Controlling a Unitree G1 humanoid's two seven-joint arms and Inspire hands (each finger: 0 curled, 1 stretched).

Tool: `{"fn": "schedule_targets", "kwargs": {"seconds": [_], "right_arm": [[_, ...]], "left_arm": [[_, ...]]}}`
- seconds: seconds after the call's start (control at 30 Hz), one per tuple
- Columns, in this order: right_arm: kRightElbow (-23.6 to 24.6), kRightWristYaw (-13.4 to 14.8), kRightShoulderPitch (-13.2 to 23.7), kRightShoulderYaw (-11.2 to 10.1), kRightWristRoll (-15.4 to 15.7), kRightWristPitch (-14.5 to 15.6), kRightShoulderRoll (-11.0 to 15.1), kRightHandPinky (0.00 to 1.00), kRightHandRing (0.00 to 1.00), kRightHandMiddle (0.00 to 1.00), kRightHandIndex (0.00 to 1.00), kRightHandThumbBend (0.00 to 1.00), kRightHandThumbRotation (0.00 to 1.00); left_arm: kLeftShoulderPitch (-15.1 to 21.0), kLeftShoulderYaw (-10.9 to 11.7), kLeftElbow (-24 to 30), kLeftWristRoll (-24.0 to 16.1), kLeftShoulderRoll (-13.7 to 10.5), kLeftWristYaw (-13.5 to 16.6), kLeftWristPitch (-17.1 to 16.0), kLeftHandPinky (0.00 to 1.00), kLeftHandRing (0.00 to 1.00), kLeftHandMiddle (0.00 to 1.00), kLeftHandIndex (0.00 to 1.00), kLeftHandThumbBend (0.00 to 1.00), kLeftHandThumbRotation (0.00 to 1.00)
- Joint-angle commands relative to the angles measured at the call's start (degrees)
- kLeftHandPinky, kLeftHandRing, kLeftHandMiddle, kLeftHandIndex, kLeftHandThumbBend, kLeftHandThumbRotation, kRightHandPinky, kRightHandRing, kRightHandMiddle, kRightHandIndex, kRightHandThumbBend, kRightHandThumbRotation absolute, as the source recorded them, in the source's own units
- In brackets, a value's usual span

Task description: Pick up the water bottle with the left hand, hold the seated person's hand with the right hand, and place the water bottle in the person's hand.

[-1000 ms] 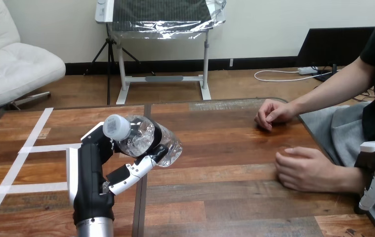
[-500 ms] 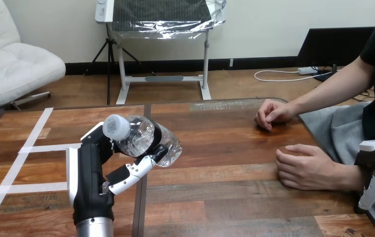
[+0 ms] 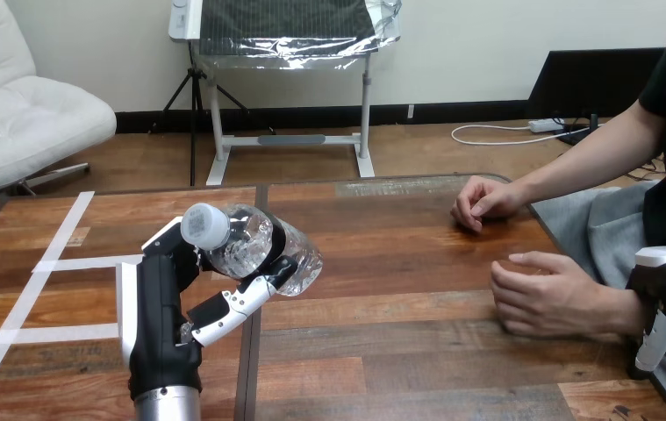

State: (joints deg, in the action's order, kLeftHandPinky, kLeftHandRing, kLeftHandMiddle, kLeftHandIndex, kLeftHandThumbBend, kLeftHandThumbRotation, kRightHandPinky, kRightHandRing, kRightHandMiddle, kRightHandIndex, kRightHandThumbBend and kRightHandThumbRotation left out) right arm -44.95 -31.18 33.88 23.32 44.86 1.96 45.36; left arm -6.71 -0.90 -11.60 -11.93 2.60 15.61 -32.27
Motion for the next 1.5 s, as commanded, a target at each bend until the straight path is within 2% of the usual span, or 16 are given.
{"fn": "schedule_targets", "kwargs": {"seconds": [0.0,0.17,0.47,0.53,0.63,0.93,1.03,1.27,1.47], "right_arm": [[-0.2,1.6,-1.0,2.0,-1.0,-2.3,-4.3,0.52,0.60,0.71,0.69,0.65,0.00],[0.2,4.1,-1.7,1.4,-1.6,-3.6,-4.1,0.48,0.58,0.67,0.60,0.65,0.00],[0.8,4.9,-1.9,0.4,-3.2,-4.2,-3.8,0.41,0.54,0.64,0.58,0.63,0.00],[0.7,5.6,-1.9,0.3,-3.3,-4.2,-3.8,0.40,0.53,0.64,0.58,0.63,0.00],[0.5,7.7,-2.2,-0.2,-4.2,-5.8,-3.5,0.38,0.51,0.61,0.56,0.63,0.00],[-0.4,8.2,-1.6,-0.9,-6.2,-6.8,-3.3,0.34,0.46,0.56,0.49,0.60,0.00],[-0.2,7.8,-1.5,-1.3,-6.9,-6.5,-3.2,0.34,0.47,0.57,0.50,0.58,0.00],[0.3,10.3,-1.6,-1.3,-7.1,-7.8,-2.2,0.38,0.50,0.59,0.52,0.59,0.00],[0.8,12.1,-2.0,-2.4,-8.1,-8.0,-2.0,0.35,0.46,0.55,0.51,0.62,0.00]], "left_arm": [[2.7,0.4,2.9,-0.5,-0.1,0.5,-1.6,0.44,0.42,0.44,0.49,0.61,0.00],[2.8,0.5,2.8,-0.3,-0.1,0.5,-1.6,0.43,0.42,0.44,0.49,0.62,0.00],[2.9,0.4,3.1,-0.2,0.0,0.4,-1.2,0.43,0.42,0.43,0.49,0.62,0.00],[2.9,0.4,3.1,-0.4,0.0,0.5,-1.1,0.43,0.42,0.43,0.49,0.62,0.00],[3.0,0.4,3.1,-0.9,-0.2,0.6,-1.1,0.43,0.42,0.43,0.49,0.62,0.00],[3.3,0.4,2.9,-1.4,-0.3,0.8,-0.9,0.43,0.42,0.44,0.49,0.62,0.00],[3.5,0.4,2.7,-1.4,-0.3,0.8,-1.0,0.42,0.42,0.44,0.49,0.62,0.00],[3.7,0.3,2.6,-1.0,-0.2,0.7,-0.9,0.42,0.42,0.44,0.49,0.62,0.00],[3.9,0.2,2.8,-1.4,-0.2,0.9,-0.6,0.42,0.42,0.44,0.49,0.63,0.00]]}}
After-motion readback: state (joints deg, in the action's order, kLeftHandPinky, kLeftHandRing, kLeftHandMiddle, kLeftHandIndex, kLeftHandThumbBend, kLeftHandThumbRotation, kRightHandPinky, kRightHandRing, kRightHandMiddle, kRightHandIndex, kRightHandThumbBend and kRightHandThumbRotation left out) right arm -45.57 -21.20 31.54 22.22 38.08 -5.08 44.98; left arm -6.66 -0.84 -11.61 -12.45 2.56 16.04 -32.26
